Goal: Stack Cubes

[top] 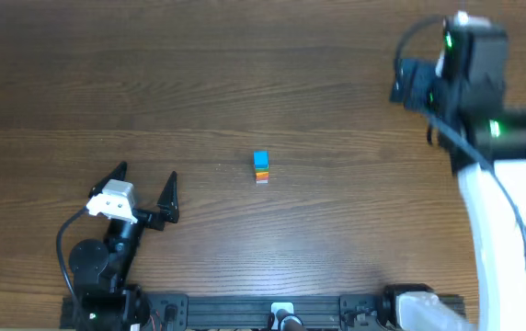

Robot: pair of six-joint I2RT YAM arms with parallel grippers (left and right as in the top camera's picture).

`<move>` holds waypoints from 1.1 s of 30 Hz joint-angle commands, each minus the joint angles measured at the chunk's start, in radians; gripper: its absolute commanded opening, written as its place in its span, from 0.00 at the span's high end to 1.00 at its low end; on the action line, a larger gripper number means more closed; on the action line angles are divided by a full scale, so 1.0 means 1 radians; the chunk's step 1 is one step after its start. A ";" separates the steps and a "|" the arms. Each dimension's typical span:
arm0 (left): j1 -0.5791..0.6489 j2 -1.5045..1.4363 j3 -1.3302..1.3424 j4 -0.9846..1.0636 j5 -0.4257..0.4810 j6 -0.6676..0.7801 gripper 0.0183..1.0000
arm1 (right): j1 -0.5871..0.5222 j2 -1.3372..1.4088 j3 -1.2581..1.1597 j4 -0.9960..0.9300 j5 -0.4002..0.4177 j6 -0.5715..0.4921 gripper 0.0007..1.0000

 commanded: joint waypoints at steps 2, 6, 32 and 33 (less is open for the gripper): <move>-0.005 -0.007 -0.009 0.003 0.009 0.014 0.00 | 0.002 -0.280 -0.255 0.088 -0.099 -0.028 0.01; -0.005 -0.007 -0.009 0.003 0.009 0.014 0.00 | -0.034 -0.512 -0.477 0.196 -0.106 -0.028 0.01; -0.005 -0.007 -0.009 0.003 0.009 0.014 0.00 | -0.058 -1.233 -1.056 0.457 -0.382 -0.191 0.01; -0.005 -0.007 -0.009 0.003 0.009 0.014 0.00 | -0.058 -1.233 -1.067 0.478 -0.382 -0.195 0.01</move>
